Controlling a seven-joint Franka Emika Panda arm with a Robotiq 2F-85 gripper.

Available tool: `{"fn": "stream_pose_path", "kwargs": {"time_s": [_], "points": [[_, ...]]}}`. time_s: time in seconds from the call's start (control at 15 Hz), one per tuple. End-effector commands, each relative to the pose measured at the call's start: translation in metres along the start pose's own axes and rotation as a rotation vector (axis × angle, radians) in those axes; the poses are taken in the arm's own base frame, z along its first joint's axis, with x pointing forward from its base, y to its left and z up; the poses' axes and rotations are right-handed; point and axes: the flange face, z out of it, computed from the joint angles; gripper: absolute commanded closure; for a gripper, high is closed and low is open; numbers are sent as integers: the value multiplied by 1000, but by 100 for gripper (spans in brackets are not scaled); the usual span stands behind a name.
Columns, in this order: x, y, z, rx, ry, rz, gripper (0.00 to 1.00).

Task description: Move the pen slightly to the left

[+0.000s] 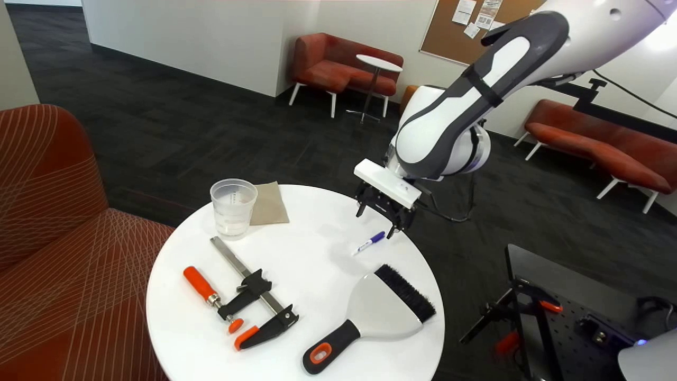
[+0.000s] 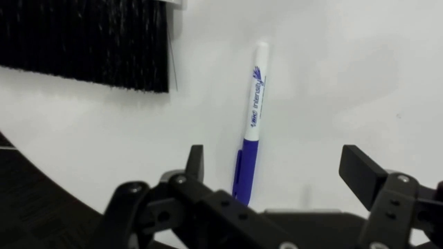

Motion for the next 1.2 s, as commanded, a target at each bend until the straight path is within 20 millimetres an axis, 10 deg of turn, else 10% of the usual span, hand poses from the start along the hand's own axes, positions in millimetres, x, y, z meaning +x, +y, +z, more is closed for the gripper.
{"fn": "stream_pose_path", "kwargs": {"time_s": [0.0,0.8,0.87,1.13], "points": [[1,1,11,14,0,53,0],[5,1,37,-8,4,88,0],[5,0,39,-8,5,88,25],[6,-1,43,-8,7,91,50]]}}
